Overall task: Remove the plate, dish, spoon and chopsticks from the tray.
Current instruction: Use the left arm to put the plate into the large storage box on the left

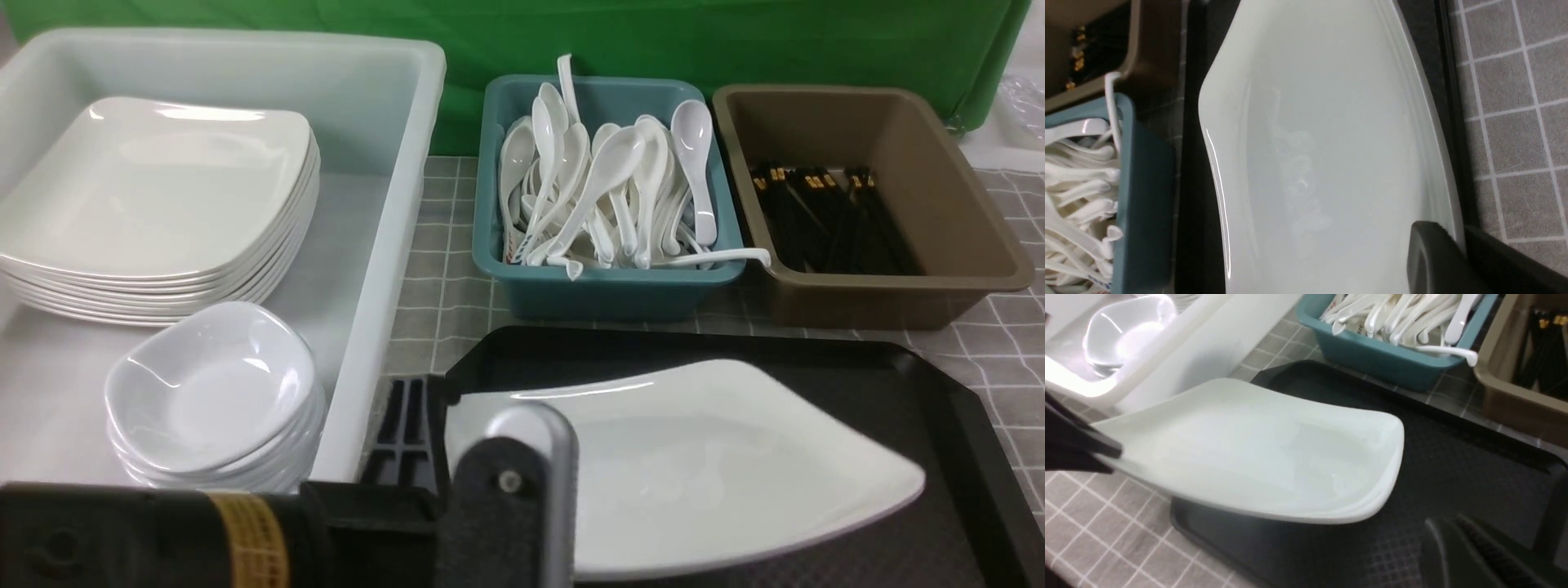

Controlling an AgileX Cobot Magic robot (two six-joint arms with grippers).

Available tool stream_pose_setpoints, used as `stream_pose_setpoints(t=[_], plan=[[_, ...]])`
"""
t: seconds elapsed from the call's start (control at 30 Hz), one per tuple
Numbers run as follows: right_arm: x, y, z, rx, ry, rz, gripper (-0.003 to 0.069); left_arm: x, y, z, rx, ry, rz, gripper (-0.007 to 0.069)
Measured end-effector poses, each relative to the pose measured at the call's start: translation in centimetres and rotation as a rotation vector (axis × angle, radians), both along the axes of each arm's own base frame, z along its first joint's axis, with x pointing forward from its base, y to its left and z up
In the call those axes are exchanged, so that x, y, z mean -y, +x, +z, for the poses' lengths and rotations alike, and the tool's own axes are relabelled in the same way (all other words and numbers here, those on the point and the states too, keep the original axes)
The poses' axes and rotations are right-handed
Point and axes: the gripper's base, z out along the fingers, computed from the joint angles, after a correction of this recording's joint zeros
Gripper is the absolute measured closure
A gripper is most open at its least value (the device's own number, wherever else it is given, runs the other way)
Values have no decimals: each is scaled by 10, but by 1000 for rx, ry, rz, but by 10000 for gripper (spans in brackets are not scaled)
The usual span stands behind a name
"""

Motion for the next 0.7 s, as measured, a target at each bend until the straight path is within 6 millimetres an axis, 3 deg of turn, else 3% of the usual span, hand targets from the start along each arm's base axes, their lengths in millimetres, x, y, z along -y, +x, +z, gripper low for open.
stream_pose_setpoints(t=[0.23, 0.37, 0.5, 0.53, 0.57, 0.7], plan=[[0, 1, 1, 7, 21, -19, 634, -4, 10, 52, 108, -135, 79, 599], [-2, 2, 5, 34, 59, -8, 635, -21, 43, 78, 222, -157, 260, 599], [-4, 2, 12, 75, 105, 12, 635, -51, 93, 71, 253, -67, 498, 599], [-4, 2, 13, 76, 105, 12, 635, -51, 93, 71, 253, -67, 498, 599], [-4, 1, 16, 94, 116, 22, 635, -68, 117, 60, 240, 0, 603, 599], [-4, 0, 19, 112, 108, 49, 635, -109, 166, 29, 179, 128, 797, 599]])
